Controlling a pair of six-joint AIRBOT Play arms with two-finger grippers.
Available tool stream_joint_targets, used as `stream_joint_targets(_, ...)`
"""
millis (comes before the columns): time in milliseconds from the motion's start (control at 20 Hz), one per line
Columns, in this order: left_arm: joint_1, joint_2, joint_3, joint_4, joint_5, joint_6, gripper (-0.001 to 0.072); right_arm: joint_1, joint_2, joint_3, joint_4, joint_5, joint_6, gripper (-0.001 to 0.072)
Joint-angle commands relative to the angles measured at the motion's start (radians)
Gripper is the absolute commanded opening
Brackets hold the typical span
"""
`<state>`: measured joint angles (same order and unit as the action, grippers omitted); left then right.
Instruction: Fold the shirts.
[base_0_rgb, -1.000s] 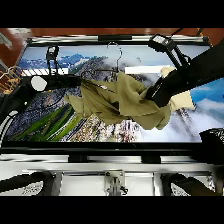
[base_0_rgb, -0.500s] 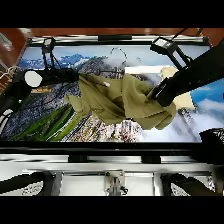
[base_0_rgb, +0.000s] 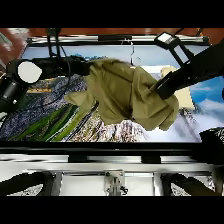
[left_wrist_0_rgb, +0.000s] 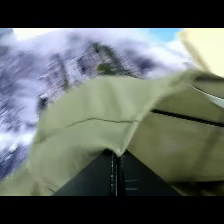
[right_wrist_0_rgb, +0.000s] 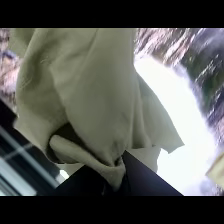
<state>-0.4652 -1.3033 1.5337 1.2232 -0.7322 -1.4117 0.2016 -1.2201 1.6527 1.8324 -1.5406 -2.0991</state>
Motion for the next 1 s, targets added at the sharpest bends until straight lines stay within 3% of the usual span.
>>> stream_joint_targets(0, -0.14, 0.005, 0.12, -0.003, -0.007, 0.051, 0.0031, 0.001, -0.001, 0.001, 0.05, 0.136, 0.06, 0.0063)
stream_joint_targets(250, -0.208, 0.023, 0.206, 0.075, -0.173, 0.065, 0.0031, 0.001, 0.007, 0.035, 0.049, 0.177, 0.08, 0.0063)
stream_joint_targets(400, -0.206, 0.045, 0.207, 0.219, -0.309, 0.059, 0.0031, 0.001, 0.026, 0.093, 0.047, 0.176, 0.09, 0.0063)
stream_joint_targets(500, -0.206, 0.062, 0.207, 0.319, -0.333, 0.022, 0.0031, 0.001, 0.048, 0.12, 0.047, 0.177, 0.107, 0.0063)
stream_joint_targets(700, -0.227, 0.05, 0.206, 0.321, -0.177, 0.005, 0.0033, 0.001, 0.098, 0.122, 0.099, 0.228, 0.13, 0.0064)
stream_joint_targets(950, -0.273, 0.041, 0.206, 0.322, 0.228, 0.005, 0.0036, 0.001, 0.166, 0.122, 0.158, 0.464, 0.166, 0.0063)
